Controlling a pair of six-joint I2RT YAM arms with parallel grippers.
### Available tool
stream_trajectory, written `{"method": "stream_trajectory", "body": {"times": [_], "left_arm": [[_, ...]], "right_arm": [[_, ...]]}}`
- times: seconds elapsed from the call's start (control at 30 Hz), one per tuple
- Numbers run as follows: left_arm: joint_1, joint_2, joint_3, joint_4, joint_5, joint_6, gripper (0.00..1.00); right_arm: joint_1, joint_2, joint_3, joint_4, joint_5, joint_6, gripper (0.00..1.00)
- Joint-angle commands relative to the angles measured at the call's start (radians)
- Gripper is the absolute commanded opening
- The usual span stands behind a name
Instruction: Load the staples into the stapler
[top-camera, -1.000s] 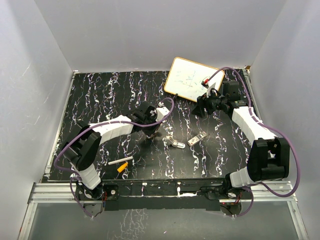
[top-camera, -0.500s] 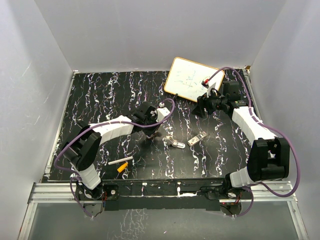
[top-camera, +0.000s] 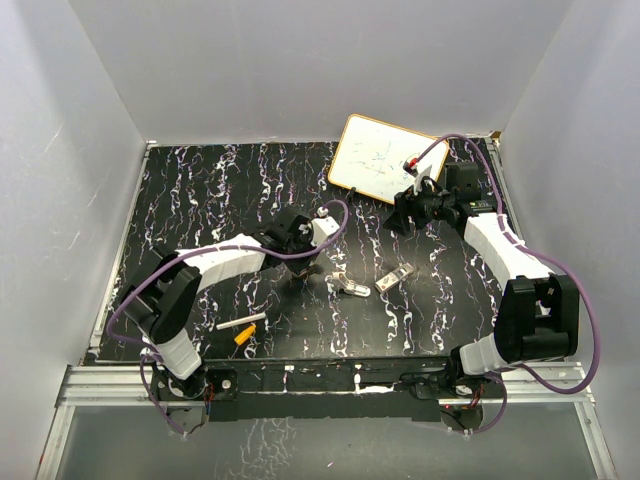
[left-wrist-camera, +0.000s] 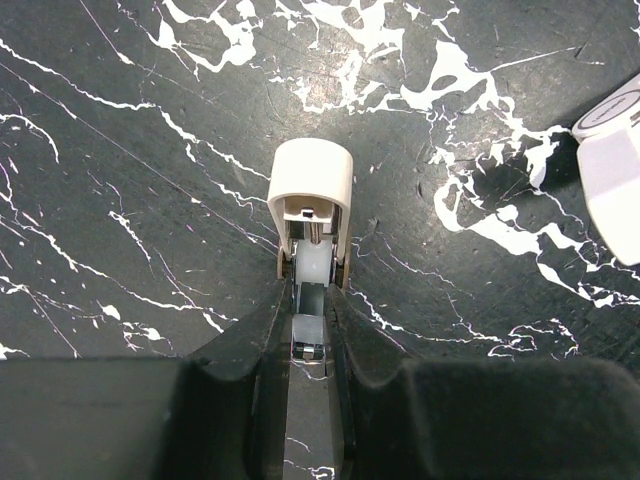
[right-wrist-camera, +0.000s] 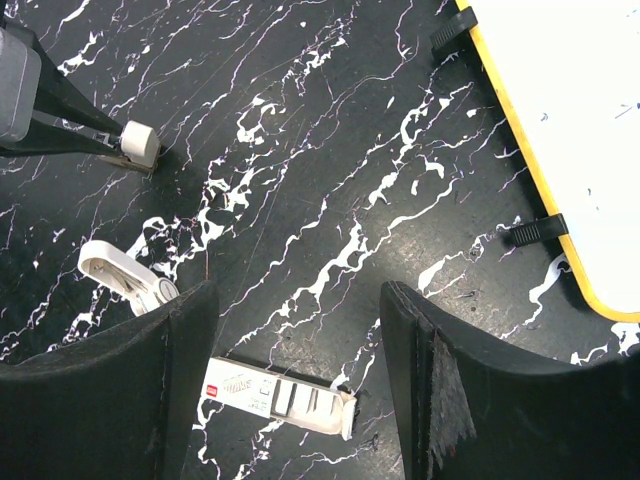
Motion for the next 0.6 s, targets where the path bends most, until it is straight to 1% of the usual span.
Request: {"method": "stream_trajectory", "body": {"times": [0.0,0.27,0.57], "left_arm": [[-0.004,-0.062,-0.013,-0.008,0.015,0.02,0.0],[-0.005,-0.081,-0.042,0.012,0.024,0.038,0.0],[-0.004,-0.086,-0.065,0.03,0.031,0.044,0.02]], "right_arm": [[-0.007,-0.001,-0.007,0.04,-0.018,-0.011,0.68],[-0.008,0.003,-0.007,0.039,-0.017,-0.013,0.68],[-0.01,0.005,-0.009,0.037,-0.017,-0.018,0.68]]}}
